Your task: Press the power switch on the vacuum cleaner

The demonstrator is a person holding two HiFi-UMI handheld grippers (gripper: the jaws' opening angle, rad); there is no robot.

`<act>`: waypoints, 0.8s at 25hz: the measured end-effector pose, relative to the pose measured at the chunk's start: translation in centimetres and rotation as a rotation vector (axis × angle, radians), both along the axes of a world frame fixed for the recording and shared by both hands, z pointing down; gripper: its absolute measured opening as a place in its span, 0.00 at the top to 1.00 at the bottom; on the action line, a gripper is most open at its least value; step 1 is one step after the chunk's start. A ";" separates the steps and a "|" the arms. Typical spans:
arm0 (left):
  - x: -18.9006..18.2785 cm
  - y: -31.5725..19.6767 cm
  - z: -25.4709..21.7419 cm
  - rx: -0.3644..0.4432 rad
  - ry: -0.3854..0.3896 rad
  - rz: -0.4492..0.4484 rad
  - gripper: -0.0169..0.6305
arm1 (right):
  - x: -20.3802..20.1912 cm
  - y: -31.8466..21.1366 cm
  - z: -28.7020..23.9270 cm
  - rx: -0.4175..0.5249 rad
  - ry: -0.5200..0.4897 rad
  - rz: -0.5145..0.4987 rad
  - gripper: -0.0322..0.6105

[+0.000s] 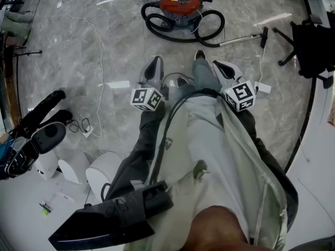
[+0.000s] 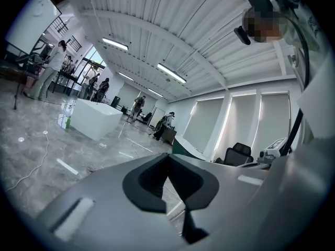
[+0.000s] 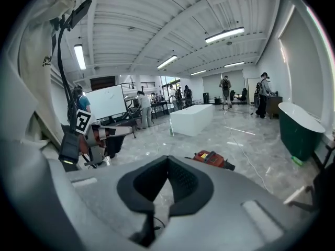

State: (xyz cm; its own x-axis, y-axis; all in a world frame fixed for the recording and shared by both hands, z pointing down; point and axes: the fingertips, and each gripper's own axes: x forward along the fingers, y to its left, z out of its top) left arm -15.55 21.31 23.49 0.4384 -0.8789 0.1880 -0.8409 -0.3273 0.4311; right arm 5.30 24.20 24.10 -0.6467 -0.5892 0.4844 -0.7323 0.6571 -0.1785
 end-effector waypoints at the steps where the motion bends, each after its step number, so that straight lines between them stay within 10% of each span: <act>1: -0.2 -0.3 0.2 -0.005 0.000 -0.006 0.97 | -0.1 -0.5 0.3 -0.009 -0.005 -0.002 0.95; 20: 1.0 -18.3 1.3 -0.067 -0.064 -0.140 0.97 | 2.0 -23.6 3.3 -0.129 -0.101 -0.102 0.95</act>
State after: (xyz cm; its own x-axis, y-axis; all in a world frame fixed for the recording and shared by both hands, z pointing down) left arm -14.56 3.00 24.76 0.2976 -0.9151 0.2722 -0.9028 -0.1771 0.3919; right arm 7.25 0.59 27.38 -0.7488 -0.4552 0.4817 -0.6374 0.6937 -0.3354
